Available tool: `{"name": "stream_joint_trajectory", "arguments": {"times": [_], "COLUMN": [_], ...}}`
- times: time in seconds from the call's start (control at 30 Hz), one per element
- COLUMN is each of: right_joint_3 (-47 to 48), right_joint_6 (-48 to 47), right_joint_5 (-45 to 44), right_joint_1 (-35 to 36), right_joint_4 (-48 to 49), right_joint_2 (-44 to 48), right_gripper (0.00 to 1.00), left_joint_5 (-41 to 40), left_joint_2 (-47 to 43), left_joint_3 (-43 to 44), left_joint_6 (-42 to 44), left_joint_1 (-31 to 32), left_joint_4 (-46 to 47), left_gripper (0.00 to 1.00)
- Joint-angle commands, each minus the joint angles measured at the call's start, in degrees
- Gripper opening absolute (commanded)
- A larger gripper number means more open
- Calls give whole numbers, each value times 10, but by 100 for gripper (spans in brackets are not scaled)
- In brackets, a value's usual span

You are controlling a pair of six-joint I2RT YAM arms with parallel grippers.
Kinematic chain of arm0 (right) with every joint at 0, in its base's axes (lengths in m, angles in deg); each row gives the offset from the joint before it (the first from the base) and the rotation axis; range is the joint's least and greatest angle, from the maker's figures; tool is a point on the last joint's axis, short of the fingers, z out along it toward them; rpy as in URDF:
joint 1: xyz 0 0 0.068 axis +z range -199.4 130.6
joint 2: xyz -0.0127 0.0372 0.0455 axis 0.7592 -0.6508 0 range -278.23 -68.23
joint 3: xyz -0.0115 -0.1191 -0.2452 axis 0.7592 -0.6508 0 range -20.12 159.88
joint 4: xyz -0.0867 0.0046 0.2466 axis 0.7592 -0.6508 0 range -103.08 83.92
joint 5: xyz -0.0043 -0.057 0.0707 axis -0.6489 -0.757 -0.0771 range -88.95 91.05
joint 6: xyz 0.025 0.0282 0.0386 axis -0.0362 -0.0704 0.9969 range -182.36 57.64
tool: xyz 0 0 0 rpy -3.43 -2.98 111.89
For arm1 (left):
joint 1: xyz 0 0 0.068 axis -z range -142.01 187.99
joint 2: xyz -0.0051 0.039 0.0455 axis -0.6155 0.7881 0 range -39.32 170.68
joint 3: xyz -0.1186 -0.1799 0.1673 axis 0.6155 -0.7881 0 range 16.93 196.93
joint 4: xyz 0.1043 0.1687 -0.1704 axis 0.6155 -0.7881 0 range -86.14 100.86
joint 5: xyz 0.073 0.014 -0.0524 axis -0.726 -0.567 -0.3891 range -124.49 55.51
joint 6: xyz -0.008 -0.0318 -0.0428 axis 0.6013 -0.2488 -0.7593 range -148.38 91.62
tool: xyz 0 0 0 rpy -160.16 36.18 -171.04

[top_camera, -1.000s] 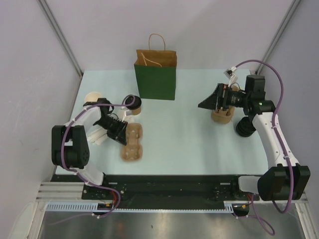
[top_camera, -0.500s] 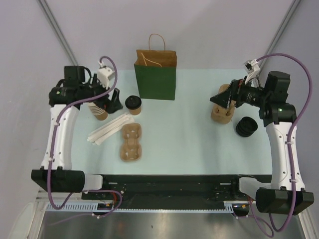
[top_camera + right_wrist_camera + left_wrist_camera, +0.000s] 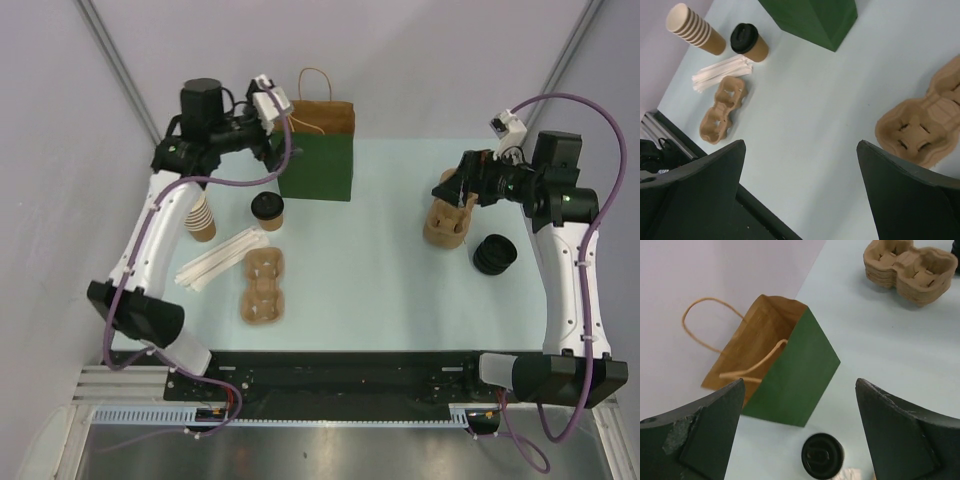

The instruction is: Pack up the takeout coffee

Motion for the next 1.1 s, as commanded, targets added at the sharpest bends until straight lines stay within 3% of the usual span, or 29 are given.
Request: {"name": "stream_joint_trajectory", "arguments": {"times": [0.0,0.1,0.23,0.3,0.4,0.53,0.7,0.8,0.97,1.07], "right_joint_3": [41,44,42,45,44,49,71,86,114,140], "right_joint_6": [-33,-63,-72,-59,-60,-59,-60,-58,-55,-50], "right_joint_5": [-33,-42,-45,-40,-36,-39,-38,-32,-18,-4], "right_joint_1": [-9,-10,-10,-12,-14,-18,-21,-21,-22,-22], "right_joint_4": [-41,-67,-60,-55,-54,-51,-56,-55,-55,-50], "right_joint_2": [-18,-27,-35,-40,-43,-51,-76,-85,-109,-121], "right_gripper": [100,100,100,100,100,100,99,100,100,100], "left_joint_5": [-32,-63,-104,-119,-125,-164,-169,-162,-125,-91], "left_joint_2": [46,99,149,190,265,314,346,345,300,233], "left_joint_3": [54,85,98,165,255,260,266,265,245,163], "left_joint_6": [86,216,274,311,345,366,393,399,425,465], "left_joint_1": [31,84,115,123,130,135,135,134,145,160], "left_joint_4": [50,18,41,13,-60,-28,-57,-82,-145,-167], "left_gripper": [96,95,90,89,85,85,80,67,31,10]}}
